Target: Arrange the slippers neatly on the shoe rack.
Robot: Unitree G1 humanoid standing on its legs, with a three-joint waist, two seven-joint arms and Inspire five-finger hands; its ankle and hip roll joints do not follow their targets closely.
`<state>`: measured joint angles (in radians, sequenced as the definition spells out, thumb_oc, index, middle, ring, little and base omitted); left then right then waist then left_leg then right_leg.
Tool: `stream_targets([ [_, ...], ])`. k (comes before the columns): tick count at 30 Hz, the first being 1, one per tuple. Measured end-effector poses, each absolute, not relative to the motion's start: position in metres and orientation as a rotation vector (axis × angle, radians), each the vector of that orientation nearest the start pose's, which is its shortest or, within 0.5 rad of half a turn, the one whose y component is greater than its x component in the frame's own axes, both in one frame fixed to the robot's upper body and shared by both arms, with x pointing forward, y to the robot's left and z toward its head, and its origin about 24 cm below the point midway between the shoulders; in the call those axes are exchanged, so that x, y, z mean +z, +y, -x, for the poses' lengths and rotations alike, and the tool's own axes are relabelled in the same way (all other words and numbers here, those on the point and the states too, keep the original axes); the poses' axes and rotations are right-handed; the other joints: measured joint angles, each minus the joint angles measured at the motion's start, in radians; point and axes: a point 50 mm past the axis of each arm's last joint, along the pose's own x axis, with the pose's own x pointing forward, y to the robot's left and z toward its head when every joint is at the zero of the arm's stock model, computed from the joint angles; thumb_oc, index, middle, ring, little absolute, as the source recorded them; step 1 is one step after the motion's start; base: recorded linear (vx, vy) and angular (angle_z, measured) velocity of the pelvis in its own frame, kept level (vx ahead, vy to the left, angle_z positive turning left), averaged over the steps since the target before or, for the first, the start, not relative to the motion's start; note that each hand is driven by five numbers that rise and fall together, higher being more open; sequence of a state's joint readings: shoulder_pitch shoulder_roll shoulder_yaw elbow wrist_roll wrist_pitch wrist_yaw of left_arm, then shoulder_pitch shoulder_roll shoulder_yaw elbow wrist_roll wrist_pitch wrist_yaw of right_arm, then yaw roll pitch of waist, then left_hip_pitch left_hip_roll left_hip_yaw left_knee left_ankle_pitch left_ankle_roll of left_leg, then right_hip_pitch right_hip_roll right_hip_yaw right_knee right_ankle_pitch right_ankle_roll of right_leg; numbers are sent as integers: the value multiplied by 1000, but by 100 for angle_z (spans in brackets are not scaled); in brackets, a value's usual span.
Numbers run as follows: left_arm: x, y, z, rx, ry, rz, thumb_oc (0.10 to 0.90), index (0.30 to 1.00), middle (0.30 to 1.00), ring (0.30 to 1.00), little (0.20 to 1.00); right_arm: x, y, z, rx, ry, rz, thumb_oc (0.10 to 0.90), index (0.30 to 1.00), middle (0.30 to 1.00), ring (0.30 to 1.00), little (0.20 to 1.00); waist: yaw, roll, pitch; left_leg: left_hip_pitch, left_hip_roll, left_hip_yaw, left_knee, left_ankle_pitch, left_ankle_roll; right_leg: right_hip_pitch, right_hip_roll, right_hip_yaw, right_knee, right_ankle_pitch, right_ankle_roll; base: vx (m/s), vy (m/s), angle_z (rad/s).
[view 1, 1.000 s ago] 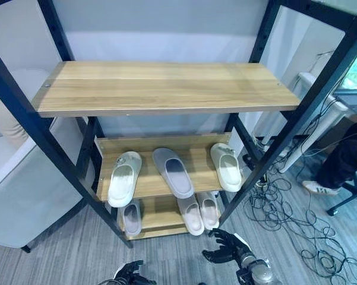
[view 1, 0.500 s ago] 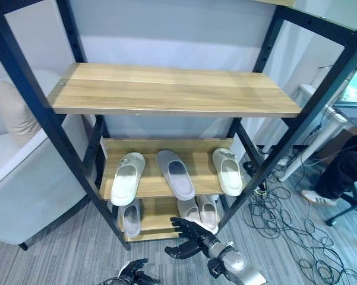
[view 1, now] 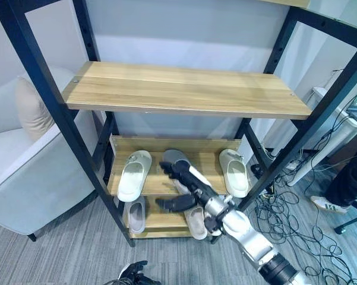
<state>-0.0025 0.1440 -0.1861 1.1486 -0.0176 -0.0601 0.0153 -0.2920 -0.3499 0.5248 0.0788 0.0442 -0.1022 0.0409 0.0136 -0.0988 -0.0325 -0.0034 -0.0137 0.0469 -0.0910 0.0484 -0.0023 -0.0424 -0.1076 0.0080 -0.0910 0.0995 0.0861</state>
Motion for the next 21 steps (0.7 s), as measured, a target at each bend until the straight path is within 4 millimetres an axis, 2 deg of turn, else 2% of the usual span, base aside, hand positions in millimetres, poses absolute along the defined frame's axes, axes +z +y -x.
stream_targets([
  [10, -159, 185, -116, -69, 1074, -222, 800, 900, 900, 900, 900, 88, -106, -288, 432, -291, 593, 800, 900, 900, 900, 900, 2, 2, 26, -4, 1, -2, 0, 0, 0, -3, 0, -3, 0, 0, 0, -3, -1, 1],
  [14, -159, 187, -118, -64, 1070, -227, 800, 900, 900, 900, 900, 96, -119, -300, 362, -333, 705, 800, 900, 900, 900, 900, 8, 1, 42, -21, 1, -5, 0, 4, -1, -18, 1, -7, -1, 0, 0, -21, -1, 2],
  [17, -158, 189, -119, -49, 1066, -238, 800, 900, 900, 900, 900, 100, -128, -316, 299, -325, 765, 800, 900, 900, 900, 900, 16, 2, 61, -41, 1, -10, 1, 12, -1, -36, 1, -10, 0, 2, 0, -75, -6, 3],
  [21, -155, 190, -130, -39, 1038, -236, 800, 900, 900, 900, 900, 104, -138, -334, 232, -311, 829, 800, 900, 900, 900, 900, 28, 5, 100, -83, 0, -33, 1, 22, -4, -67, 1, -31, 0, 6, 0, -51, 0, 15],
])
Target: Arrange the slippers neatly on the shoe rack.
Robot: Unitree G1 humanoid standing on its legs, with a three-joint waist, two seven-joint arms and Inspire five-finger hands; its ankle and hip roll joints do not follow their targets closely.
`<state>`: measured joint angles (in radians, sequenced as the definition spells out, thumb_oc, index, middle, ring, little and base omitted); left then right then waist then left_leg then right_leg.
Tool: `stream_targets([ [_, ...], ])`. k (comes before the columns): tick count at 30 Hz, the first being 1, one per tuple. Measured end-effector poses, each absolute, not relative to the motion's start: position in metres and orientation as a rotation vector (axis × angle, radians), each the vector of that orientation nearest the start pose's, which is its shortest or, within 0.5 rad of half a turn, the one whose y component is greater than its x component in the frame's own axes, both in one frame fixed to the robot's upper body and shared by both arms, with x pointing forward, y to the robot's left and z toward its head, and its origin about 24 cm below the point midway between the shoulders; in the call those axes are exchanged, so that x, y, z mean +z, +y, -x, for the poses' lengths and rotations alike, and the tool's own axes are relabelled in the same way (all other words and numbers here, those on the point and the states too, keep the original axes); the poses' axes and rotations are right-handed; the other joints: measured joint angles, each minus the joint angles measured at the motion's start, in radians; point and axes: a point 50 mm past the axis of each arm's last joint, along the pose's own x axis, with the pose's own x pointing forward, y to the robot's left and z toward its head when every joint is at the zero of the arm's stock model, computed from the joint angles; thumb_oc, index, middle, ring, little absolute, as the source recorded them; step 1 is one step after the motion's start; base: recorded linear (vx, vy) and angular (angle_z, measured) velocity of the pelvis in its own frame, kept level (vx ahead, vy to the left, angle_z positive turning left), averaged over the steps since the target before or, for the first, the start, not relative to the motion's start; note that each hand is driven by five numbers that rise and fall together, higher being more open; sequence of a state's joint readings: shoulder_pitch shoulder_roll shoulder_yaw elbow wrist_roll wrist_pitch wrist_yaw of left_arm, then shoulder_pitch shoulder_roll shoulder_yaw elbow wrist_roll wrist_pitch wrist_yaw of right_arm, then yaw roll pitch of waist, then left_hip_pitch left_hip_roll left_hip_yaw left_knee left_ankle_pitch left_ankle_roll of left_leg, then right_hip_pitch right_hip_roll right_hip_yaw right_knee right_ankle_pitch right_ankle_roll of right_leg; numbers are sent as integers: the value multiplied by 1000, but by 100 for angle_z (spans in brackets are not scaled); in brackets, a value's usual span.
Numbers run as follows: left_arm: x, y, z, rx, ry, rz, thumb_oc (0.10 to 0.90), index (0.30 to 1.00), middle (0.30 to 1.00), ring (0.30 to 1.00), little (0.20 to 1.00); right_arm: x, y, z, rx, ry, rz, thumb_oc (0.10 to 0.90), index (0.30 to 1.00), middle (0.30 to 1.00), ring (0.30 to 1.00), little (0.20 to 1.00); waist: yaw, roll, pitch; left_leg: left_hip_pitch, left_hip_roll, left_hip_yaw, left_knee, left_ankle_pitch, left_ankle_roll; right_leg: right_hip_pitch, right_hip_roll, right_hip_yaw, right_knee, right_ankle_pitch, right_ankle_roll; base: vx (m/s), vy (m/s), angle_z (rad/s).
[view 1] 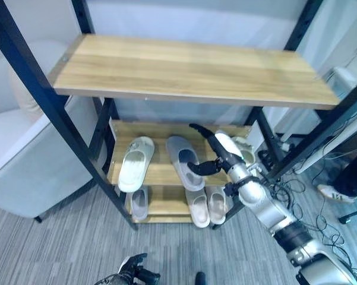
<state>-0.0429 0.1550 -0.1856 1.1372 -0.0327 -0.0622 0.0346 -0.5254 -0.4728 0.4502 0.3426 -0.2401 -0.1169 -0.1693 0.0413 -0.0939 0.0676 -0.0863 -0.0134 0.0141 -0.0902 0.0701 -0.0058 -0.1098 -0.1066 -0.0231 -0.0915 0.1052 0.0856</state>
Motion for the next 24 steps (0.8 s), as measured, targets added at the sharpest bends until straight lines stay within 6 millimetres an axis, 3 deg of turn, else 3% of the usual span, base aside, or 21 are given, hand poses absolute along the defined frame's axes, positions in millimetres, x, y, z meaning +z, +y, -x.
stream_targets([
  [9, -150, 191, -143, -32, 1004, -237, 800, 900, 900, 900, 900, 106, -148, -350, 168, -275, 873, 800, 900, 900, 900, 900, 29, 9, 53, -23, -1, -11, 0, 3, -3, -18, 0, -6, 0, 0, 0, -27, 8, 4],
  [16, -147, 191, -151, -11, 982, -231, 800, 900, 900, 900, 900, 128, -159, -368, 80, -295, 912, 800, 900, 900, 900, 900, 32, 14, 86, -60, -1, -25, 0, 12, -3, -47, 0, -27, 0, 2, -3, -16, 10, 6],
  [19, -146, 192, -155, -10, 973, -236, 800, 900, 900, 900, 900, 135, -160, -371, 62, -305, 914, 400, 300, 300, 300, 300, 37, 17, 101, -60, -1, -25, 0, 12, -3, -47, -1, -27, 0, 2, -3, 0, 0, 0],
  [24, -144, 192, -158, -9, 963, -238, 800, 900, 900, 900, 900, 140, -159, -374, 53, -315, 898, 400, 300, 300, 300, 300, 48, 18, 111, -63, -1, -25, 0, 12, -3, -50, 0, -27, 0, 2, -3, 0, 0, 0],
])
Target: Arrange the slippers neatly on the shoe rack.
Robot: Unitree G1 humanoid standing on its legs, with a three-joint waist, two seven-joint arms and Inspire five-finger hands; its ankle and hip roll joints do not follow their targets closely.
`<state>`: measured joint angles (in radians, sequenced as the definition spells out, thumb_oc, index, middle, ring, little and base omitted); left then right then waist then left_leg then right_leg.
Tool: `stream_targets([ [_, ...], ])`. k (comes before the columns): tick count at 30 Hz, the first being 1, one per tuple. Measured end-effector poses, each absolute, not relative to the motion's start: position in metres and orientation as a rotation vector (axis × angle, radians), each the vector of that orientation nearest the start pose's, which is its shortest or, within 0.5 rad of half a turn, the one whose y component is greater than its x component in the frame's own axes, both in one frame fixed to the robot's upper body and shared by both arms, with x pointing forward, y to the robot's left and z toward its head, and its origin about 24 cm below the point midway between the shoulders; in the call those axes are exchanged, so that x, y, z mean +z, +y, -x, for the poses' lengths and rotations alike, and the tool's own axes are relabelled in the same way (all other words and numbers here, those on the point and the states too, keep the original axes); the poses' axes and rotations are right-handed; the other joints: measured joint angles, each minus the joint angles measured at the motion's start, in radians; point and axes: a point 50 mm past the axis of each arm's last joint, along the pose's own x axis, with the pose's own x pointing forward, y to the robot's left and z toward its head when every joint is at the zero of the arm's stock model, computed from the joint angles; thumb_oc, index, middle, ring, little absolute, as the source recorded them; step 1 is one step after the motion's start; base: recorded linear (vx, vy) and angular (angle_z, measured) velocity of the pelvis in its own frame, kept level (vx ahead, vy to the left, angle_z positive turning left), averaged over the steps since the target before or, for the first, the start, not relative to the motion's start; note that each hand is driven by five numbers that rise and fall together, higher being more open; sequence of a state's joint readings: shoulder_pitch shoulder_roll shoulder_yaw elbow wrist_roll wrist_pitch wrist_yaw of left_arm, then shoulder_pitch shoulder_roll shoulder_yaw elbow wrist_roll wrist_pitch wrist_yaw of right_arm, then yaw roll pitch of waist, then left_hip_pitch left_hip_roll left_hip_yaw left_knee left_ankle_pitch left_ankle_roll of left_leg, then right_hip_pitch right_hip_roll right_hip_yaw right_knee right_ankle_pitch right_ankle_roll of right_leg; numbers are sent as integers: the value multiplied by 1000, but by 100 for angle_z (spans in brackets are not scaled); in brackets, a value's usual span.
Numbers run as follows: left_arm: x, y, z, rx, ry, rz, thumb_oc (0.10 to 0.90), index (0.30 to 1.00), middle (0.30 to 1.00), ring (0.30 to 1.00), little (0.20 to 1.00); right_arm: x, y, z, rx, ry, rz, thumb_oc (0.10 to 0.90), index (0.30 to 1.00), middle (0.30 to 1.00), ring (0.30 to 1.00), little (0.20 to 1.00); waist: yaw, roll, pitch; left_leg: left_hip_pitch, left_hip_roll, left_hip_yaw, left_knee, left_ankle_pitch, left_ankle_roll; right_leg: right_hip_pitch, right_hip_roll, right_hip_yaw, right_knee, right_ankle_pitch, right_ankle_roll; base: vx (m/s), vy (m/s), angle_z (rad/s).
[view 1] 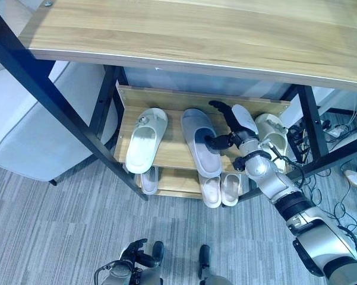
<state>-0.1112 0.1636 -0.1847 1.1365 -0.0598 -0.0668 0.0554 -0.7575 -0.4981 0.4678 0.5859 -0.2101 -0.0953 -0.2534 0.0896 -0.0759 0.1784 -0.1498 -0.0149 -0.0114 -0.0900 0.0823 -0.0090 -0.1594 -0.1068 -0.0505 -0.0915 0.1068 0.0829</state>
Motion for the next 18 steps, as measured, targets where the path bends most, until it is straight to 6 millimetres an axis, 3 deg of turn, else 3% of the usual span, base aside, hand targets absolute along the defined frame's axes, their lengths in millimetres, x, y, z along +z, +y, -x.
stream_targets([
  [11, -144, 192, -158, -8, 964, -237, 800, 900, 900, 900, 900, 143, -157, -368, 38, -351, 851, 400, 300, 300, 300, 300, -5, -1, 1, 1, 0, 2, 0, 0, 0, 0, 0, 2, 0, 0, 0, 3, -1, 0],
  [18, -145, 191, -157, -10, 964, -234, 800, 900, 900, 900, 900, 137, -151, -334, 88, -415, 743, 400, 300, 300, 300, 300, -25, -1, 1, 23, 0, 6, 0, 0, 0, 18, -1, 6, 0, 0, 0, 14, -12, -2],
])
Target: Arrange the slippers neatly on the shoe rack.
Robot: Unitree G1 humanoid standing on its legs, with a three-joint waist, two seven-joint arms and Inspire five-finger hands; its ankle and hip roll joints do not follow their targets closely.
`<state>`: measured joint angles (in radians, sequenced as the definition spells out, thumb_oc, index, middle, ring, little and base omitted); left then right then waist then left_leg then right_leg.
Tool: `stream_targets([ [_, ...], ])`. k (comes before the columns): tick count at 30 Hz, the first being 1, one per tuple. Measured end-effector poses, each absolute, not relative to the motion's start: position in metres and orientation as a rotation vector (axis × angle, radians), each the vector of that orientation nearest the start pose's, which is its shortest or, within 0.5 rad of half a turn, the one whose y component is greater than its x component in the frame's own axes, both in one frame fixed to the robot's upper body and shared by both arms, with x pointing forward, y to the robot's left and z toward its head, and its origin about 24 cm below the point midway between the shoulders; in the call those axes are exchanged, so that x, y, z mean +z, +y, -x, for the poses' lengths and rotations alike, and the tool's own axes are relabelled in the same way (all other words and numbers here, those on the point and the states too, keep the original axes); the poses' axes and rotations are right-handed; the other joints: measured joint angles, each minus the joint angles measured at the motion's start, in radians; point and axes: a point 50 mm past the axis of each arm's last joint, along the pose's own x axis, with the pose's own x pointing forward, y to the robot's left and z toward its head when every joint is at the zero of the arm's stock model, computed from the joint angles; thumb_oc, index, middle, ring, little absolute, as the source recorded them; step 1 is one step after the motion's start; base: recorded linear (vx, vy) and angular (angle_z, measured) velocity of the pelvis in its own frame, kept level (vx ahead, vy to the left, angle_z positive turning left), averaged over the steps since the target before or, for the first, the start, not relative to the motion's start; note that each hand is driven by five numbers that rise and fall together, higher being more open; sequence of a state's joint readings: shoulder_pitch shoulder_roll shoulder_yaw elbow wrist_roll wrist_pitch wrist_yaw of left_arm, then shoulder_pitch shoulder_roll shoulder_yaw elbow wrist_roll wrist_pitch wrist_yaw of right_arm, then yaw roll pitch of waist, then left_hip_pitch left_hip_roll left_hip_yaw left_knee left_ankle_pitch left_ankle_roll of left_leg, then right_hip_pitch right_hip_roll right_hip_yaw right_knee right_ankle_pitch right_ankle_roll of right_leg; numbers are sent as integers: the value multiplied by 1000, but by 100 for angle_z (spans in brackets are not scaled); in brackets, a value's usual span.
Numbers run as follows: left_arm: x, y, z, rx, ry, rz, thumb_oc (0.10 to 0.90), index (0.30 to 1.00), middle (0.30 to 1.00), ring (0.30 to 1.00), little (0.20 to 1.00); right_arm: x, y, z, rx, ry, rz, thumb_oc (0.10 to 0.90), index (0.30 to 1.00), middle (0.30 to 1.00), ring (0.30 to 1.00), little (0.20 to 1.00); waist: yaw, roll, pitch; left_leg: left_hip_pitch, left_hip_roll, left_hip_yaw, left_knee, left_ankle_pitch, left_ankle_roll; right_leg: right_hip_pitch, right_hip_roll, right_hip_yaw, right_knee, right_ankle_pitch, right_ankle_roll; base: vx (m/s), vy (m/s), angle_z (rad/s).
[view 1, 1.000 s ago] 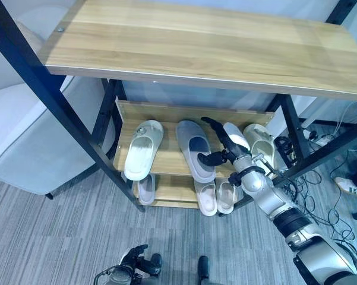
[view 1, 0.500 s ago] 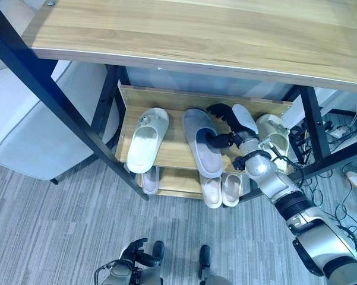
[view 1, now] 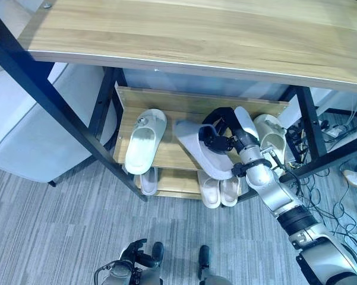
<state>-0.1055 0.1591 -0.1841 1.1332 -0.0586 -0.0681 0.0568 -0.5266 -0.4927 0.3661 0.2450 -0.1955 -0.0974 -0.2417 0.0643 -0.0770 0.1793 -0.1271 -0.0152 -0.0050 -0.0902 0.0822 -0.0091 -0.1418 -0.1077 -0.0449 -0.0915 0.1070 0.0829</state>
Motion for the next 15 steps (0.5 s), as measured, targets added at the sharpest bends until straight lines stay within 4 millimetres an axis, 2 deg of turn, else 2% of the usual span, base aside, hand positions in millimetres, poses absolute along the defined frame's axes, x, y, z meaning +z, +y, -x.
stream_targets([
  [2, -146, 189, -153, -12, 970, -228, 800, 900, 900, 900, 900, 137, -148, -320, 96, -443, 690, 400, 300, 300, 300, 300, -3, 0, 0, 9, 1, 4, 0, 0, 0, 8, 1, 1, 0, 0, 0, 12, -11, -3],
  [8, -148, 185, -149, -20, 974, -218, 800, 900, 900, 900, 900, 158, -128, -286, 197, -594, 592, 400, 300, 300, 300, 300, -53, 2, -1, 30, 4, 23, -1, -1, 0, 18, 3, 24, 0, 10, -3, 1, -29, -12],
  [11, -148, 183, -150, -26, 970, -215, 800, 900, 900, 900, 900, 162, -123, -279, 233, -624, 571, 400, 300, 300, 300, 300, -60, 3, -1, 30, 6, 27, 0, 0, -1, 15, 5, 29, 3, 13, -4, -174, -55, -5],
  [13, -143, 180, -159, -38, 932, -217, 800, 900, 900, 900, 900, 165, -117, -278, 263, -644, 545, 400, 300, 300, 300, 300, -58, 2, 0, -40, 11, 38, 62, -9, -4, -53, 7, 37, 49, 10, -4, -182, -73, -4],
  [15, -138, 177, -171, -45, 892, -217, 800, 900, 900, 900, 900, 166, -114, -278, 280, -646, 535, 400, 300, 300, 300, 300, -55, 8, 27, -86, 12, 34, 116, -23, -5, -82, 9, 35, 74, 9, -7, -119, -60, 5],
])
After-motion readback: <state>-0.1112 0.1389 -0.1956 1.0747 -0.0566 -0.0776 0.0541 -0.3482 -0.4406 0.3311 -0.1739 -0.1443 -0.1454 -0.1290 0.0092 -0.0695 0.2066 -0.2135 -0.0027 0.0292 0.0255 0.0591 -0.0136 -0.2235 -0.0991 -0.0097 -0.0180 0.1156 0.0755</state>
